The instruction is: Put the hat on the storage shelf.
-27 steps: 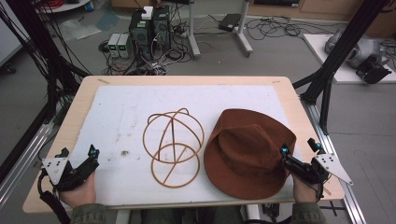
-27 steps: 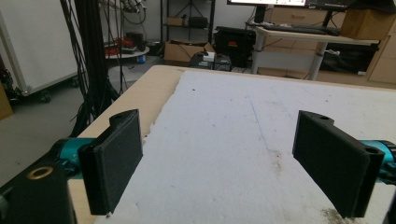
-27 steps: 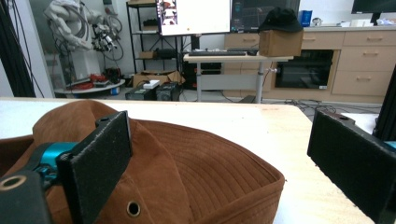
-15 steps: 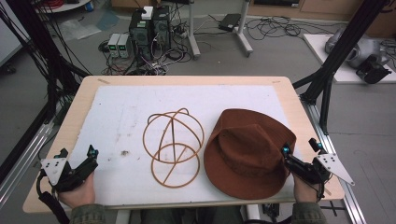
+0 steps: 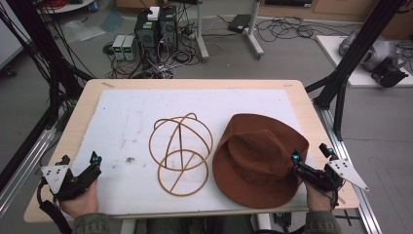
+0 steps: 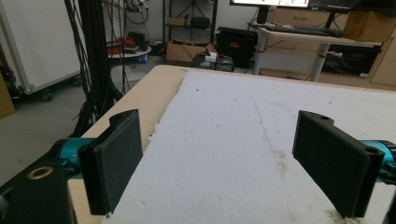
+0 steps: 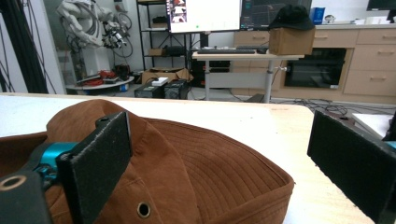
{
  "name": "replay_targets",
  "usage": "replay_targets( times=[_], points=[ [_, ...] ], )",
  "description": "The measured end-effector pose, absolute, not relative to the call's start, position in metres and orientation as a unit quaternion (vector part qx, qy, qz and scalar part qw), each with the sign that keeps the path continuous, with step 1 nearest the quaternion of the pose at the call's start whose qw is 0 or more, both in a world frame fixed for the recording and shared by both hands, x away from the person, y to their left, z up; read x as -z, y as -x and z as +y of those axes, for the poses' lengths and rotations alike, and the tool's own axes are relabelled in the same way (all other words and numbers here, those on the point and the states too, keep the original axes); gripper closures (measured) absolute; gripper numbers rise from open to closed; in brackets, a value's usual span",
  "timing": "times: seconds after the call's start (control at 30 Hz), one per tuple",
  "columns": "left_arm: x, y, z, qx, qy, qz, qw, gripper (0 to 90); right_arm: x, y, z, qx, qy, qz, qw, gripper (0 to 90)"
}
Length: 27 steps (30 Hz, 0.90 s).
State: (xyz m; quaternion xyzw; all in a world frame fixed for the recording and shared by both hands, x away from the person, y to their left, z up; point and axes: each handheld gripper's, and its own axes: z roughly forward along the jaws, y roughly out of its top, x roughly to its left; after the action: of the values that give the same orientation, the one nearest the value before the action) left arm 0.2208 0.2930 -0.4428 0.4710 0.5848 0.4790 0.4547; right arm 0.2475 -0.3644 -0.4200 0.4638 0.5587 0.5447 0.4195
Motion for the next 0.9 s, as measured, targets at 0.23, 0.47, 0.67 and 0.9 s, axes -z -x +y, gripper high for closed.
replay_targets(
  times=[0.23, 0.47, 0.67, 0.9],
  points=[
    [0.443, -0.221, 0.293, -0.478, -0.471, 0.585, 0.455, 16.3, 0.415, -0.248, -0.367, -0.554, -0.463, 0.561, 0.405, 5.7],
    [0.442, -0.220, 0.295, -0.476, -0.467, 0.586, 0.459, 16.3, 0.416, -0.253, -0.369, -0.572, -0.431, 0.600, 0.357, 5.7],
    [0.443, -0.220, 0.297, -0.474, -0.464, 0.590, 0.460, 16.3, 0.415, -0.261, -0.369, -0.570, -0.374, 0.675, 0.281, 5.8],
    [0.443, -0.218, 0.297, -0.475, -0.466, 0.588, 0.460, 16.3, 0.417, -0.266, -0.367, -0.549, -0.341, 0.721, 0.252, 5.8]
  ],
)
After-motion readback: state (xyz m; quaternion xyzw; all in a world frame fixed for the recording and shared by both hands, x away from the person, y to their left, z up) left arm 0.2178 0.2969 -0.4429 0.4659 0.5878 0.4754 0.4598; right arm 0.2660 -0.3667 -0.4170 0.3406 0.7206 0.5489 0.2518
